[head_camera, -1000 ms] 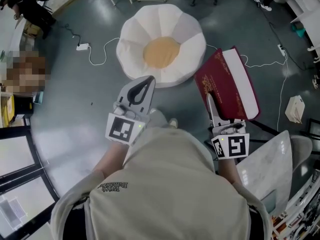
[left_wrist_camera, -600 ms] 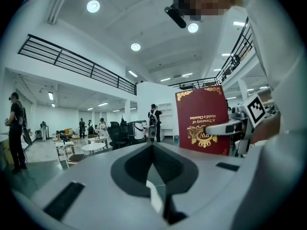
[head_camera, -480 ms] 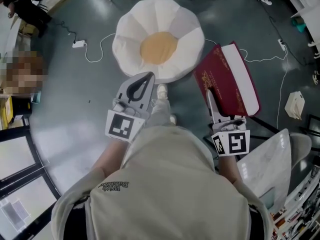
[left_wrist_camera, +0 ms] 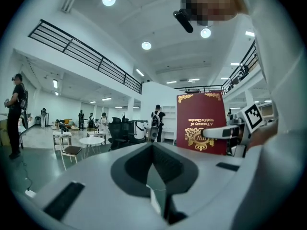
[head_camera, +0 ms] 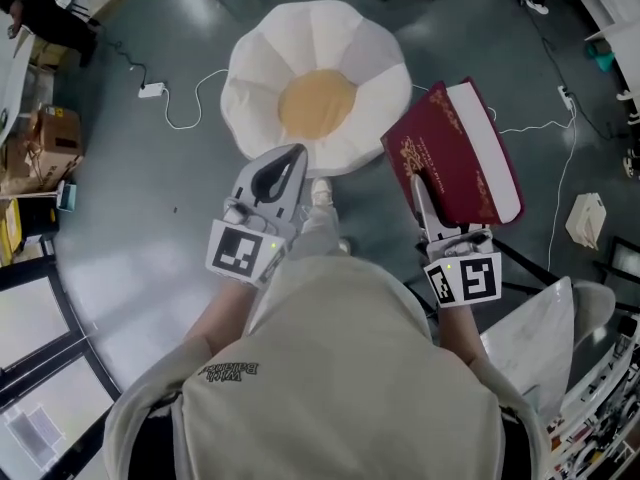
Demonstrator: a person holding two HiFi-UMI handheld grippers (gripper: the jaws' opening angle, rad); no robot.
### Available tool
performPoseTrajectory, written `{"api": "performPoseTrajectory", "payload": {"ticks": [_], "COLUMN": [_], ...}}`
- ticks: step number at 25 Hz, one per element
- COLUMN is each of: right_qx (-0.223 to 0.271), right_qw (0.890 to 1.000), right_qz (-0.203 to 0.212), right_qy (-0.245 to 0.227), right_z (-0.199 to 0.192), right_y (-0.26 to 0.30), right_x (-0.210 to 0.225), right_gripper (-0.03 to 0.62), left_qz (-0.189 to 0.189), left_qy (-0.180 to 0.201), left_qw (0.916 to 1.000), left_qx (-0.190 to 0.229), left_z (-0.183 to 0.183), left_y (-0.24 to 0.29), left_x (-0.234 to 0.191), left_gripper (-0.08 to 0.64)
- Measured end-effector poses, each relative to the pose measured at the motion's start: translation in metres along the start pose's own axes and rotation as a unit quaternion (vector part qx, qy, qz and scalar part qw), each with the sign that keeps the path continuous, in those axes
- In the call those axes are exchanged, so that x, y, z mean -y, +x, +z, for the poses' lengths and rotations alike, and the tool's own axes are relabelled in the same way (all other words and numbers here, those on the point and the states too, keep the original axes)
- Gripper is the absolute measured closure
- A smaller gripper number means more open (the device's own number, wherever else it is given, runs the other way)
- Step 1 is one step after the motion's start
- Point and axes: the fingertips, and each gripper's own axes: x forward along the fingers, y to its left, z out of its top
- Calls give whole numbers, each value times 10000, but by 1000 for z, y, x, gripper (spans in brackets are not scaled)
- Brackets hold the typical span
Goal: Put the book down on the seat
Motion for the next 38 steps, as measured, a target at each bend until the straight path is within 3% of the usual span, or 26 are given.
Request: {"api": "performPoseTrajectory", "payload": {"ticks": [6,18,28,32,38], "right_qx": [-100,-241,-215,-326,-523], "right_qw": [9999,9996,9997,9993,9978], "right_qz": [-4,-84,-18,64,204], "right_qy": [-50,131,152,185,346], "right_z": [8,10,11,4,-12], "right_y": [66,164,219,232,249], "right_x": [17,26,36,44,67], "right_gripper": [362,362,360,360,360], "left_qz": [-39,-179,-182,-181,-122], "left_qy": [-94,-117,-33,44,-139], "left_qw": [9999,9998,9997,9996,9990], "left_qx": [53,-36,-151,-232,-402], "left_z": [19,15,5,3,-2], "left_y": [47,99,130,141,159], "left_x": [-42,-121,-160,-160,-159], "left_gripper": [551,551,551,551,551]}}
